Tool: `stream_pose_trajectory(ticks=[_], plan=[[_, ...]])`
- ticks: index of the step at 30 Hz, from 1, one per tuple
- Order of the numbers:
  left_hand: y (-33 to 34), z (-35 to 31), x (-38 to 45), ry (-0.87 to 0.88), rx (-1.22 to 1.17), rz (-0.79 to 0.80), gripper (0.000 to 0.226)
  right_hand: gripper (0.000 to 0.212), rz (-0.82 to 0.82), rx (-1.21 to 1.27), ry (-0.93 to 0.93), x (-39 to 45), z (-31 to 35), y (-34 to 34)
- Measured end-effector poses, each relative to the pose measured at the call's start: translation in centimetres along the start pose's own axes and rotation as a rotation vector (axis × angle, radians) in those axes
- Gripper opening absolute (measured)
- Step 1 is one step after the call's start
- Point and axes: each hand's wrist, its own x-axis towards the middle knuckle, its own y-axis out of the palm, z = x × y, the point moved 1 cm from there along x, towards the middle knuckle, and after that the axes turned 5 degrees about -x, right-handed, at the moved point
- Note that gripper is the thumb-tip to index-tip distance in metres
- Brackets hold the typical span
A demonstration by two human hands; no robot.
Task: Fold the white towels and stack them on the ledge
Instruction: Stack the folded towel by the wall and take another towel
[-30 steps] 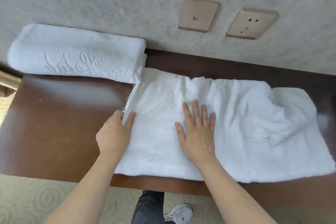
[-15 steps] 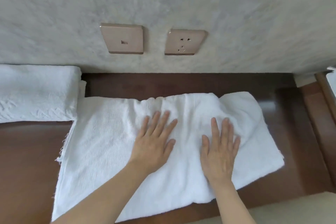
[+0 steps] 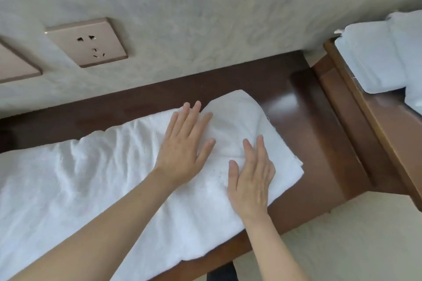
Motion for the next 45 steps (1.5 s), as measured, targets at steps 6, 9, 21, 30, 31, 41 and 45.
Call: stream_pose_trajectory(ticks=[6,9,21,30,31,41,45], plan=[[3.4,-4.6,11.5,-0.442,0.207,0.255,0.06,0.074,0.222,-0.177,-0.007,3.5,-3.5,-0.1],[5.1,-6.2,13.9,-0.492,0.183,0.286,0.062,0.076,0.207,-0.203,0.011,3.2,-4.0,-0.2],[10.6,-12.0,18.5,0.211,0.001,0.035,0.017,0.07,0.138,-0.245,0.271,1.1,-10.1,-2.1],[9.9,-11.0,21.5,-0.396,0.045,0.186,0.074,0.069,0.129,-0.274,0.282,0.8,-12.2,-2.5],[9.4,-10.5,22.0,-0.454,0.062,0.271,0.086,0.069,0.128,-0.276,0.282,0.8,-12.2,-2.4],[10.9,-10.4,23.6,-0.051,-0.278,0.372,0.033,0.069,0.118,-0.27,0.251,1.0,-12.3,-2.5],[12.6,-10.8,21.8,-0.032,-0.094,0.178,0.031,0.069,0.127,-0.269,0.229,1.2,-12.7,-2.6]])
